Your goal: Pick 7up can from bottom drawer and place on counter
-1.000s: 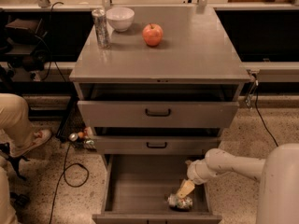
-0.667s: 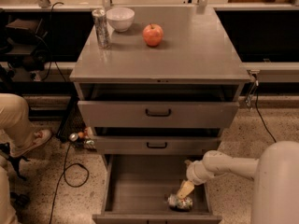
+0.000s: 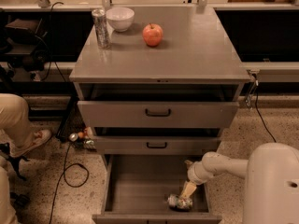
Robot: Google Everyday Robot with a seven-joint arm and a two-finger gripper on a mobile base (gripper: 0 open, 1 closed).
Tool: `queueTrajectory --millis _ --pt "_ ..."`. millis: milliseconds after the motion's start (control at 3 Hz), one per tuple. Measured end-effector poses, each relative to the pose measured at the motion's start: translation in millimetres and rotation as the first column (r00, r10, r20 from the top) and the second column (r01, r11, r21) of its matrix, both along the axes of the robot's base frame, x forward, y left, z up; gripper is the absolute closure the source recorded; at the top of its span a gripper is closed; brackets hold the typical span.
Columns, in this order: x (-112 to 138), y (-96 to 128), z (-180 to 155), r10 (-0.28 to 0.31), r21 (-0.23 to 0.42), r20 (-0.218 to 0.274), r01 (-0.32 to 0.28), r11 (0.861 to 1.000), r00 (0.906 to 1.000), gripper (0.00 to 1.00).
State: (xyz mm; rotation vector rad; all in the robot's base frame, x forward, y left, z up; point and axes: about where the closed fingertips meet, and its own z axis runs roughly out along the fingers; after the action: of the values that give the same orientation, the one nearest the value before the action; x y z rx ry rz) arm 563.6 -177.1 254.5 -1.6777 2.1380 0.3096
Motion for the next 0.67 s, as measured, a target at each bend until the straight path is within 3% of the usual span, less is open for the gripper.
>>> queueTrajectory --millis 667 --pt "5 -16 -43 0.037 -0.034 -0.007 -0.037 0.999 0.9993 0.0"
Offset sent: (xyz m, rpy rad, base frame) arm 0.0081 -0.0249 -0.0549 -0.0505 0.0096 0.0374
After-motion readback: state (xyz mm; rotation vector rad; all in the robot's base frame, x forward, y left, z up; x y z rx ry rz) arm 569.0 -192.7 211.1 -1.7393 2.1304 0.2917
